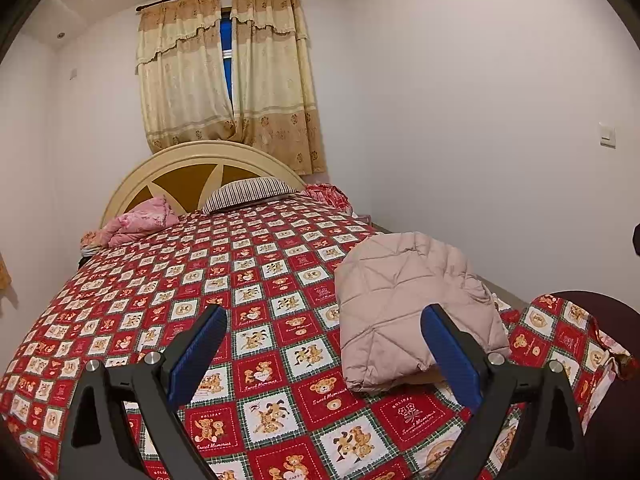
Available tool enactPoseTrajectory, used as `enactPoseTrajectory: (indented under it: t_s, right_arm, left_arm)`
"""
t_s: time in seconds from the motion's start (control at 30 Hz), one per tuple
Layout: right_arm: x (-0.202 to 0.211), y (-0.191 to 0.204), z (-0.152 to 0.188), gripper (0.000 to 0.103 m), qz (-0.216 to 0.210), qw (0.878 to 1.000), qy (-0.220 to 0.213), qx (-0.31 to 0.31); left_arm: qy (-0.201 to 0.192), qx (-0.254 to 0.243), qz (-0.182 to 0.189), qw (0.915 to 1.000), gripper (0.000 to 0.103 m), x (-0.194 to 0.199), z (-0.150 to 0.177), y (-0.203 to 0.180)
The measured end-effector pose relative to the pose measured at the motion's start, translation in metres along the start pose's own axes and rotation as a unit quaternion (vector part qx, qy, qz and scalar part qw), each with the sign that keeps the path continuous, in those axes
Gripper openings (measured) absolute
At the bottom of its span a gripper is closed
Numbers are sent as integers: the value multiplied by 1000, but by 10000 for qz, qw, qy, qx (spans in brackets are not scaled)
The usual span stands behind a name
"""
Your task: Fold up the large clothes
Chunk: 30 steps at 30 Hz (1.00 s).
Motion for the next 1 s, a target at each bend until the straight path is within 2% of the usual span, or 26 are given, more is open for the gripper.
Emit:
enactPoseTrajectory:
  t_s: [0.67,0.8,0.87,1.0]
  right_arm:
    - [-2,0,3,103,-3,9999,99,-23]
    - [-4,-1,5,103,24,9999,128,-23]
    - [-4,-1,5,103,41,9999,131,-5]
    - [-5,0,6,103,69,9999,121,12]
  left_arm:
    - [109,-3,-81,9999,98,-6,3,6]
    - [160,-278,-430,9986,98,-11,7,3]
    - [225,-374,-489,9978,98,-16,10,2]
    - [446,-18,-265,9986,98,-23,16,9]
Point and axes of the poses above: each gripper's, at about its wrist camera, not at the fingertips, and x roughly against the way its jaws point, y to its left, z to its underside, the point moved 3 cm from there along -x, roughly the way its jaws point, and after that the axes turned 14 degrees about -y, right-handed, at the moved point
